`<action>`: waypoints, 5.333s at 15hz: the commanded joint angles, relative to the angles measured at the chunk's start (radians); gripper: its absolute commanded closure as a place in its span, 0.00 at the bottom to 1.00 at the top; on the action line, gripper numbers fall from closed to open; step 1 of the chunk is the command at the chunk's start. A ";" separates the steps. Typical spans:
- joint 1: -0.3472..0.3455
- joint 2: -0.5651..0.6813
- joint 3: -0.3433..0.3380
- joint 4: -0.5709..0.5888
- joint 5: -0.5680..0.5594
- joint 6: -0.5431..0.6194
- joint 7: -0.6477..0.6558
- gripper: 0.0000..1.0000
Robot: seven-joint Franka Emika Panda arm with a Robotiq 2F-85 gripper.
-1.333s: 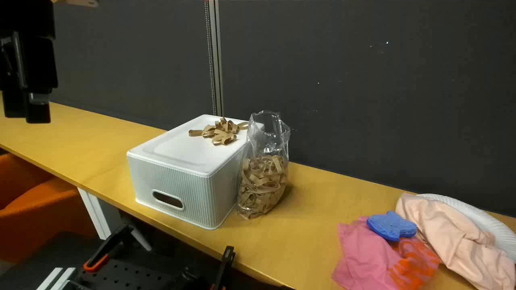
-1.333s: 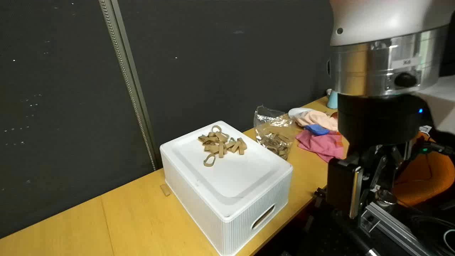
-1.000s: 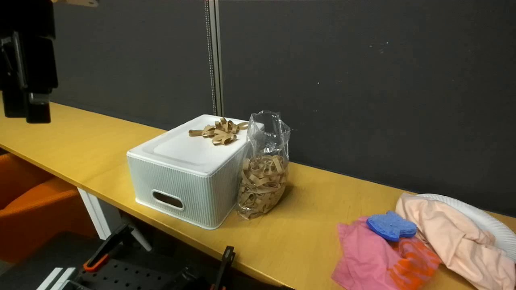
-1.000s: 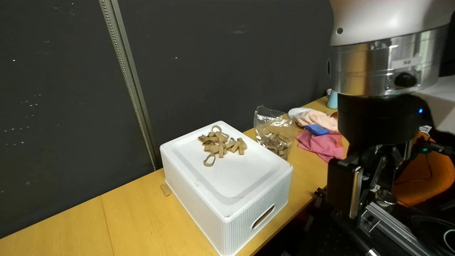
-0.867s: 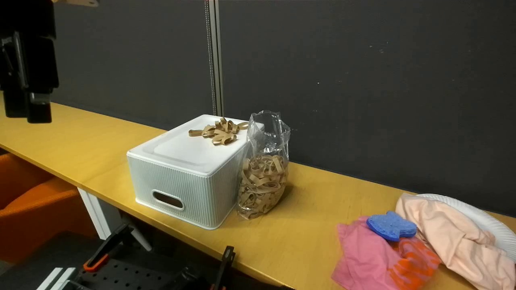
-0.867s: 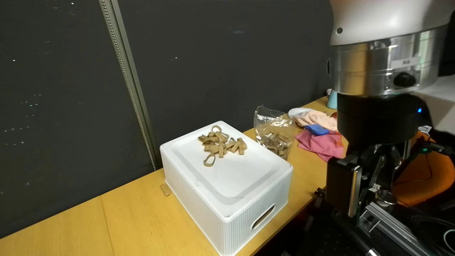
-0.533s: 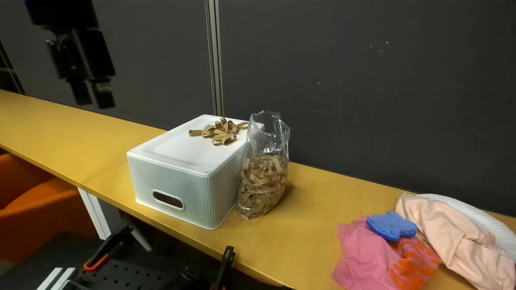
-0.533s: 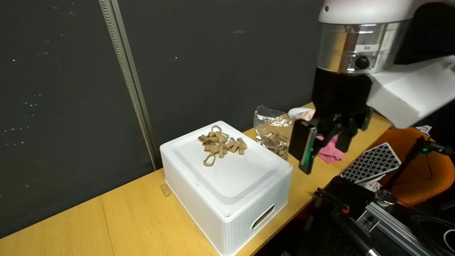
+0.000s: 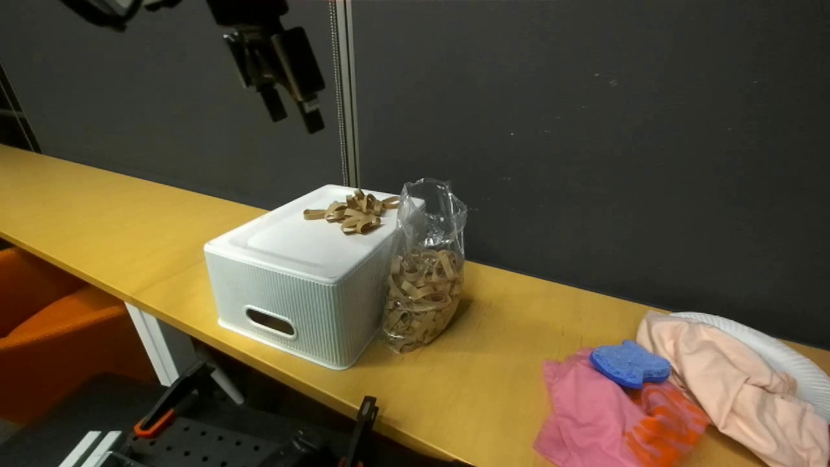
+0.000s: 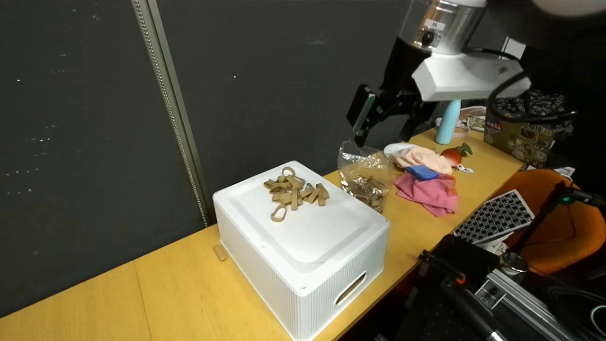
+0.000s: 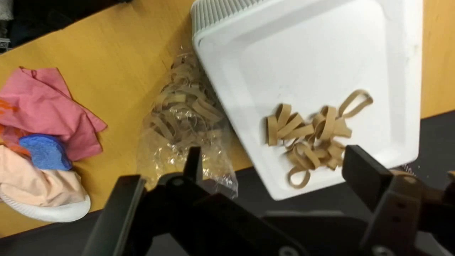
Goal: Remove some rubber bands from the plastic and put them on top of the white storage container.
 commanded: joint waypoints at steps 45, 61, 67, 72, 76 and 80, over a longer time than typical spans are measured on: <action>-0.029 0.645 -0.324 0.205 0.377 0.375 -0.183 1.00; -0.069 0.697 -0.311 0.285 0.624 0.214 -0.322 1.00; -0.072 0.728 -0.325 0.310 0.601 0.189 -0.291 0.45; -0.054 0.789 -0.320 0.329 0.582 0.202 -0.269 0.08; -0.031 0.857 -0.325 0.342 0.551 0.222 -0.233 0.00; -0.028 0.883 -0.327 0.353 0.535 0.225 -0.219 0.00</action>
